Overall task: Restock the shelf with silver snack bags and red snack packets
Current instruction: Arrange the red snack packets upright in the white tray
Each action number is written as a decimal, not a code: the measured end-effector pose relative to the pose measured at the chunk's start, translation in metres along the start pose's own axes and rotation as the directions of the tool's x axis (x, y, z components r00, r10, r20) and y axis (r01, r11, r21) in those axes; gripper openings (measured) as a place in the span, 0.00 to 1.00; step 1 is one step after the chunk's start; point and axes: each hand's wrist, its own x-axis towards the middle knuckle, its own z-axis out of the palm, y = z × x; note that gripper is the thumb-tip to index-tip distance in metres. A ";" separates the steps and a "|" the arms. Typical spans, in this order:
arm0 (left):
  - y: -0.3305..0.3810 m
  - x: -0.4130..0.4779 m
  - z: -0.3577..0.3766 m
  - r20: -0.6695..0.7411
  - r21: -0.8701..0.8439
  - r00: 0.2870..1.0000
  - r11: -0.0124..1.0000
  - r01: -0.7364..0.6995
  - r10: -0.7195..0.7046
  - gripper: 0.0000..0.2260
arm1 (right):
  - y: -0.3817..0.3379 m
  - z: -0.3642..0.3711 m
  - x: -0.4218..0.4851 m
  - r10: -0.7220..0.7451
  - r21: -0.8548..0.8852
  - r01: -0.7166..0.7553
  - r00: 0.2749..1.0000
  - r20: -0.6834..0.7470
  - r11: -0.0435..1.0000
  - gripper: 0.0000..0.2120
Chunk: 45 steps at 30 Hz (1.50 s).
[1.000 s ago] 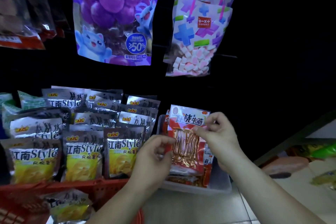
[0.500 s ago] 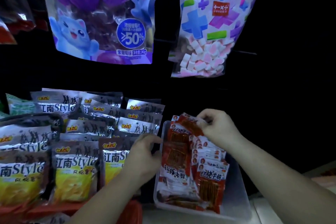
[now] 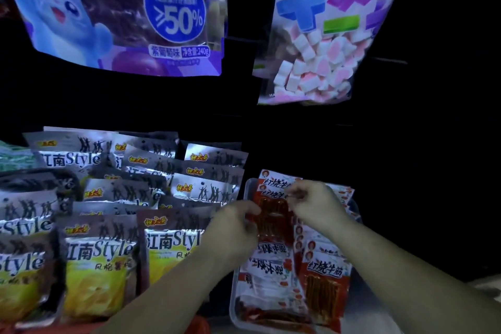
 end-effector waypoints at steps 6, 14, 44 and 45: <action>-0.013 0.018 0.017 -0.047 -0.225 0.994 0.971 0.083 -0.096 0.13 | 0.004 0.025 0.039 -0.118 -0.447 0.119 0.993 0.030 0.887 0.24; -0.035 0.027 0.027 -0.105 -0.299 0.990 0.953 0.054 -0.089 0.12 | 0.030 0.045 0.066 -0.356 -0.662 0.201 0.928 -0.107 0.722 0.21; -0.004 -0.002 -0.011 -0.078 -0.268 0.989 0.953 -0.139 0.123 0.19 | -0.048 -0.051 -0.007 -0.311 0.008 0.311 0.949 0.054 0.950 0.05; 0.001 -0.005 -0.015 -0.060 -0.300 0.991 0.945 -0.132 0.119 0.19 | -0.057 -0.059 -0.015 -0.304 0.065 0.301 0.951 0.050 0.951 0.04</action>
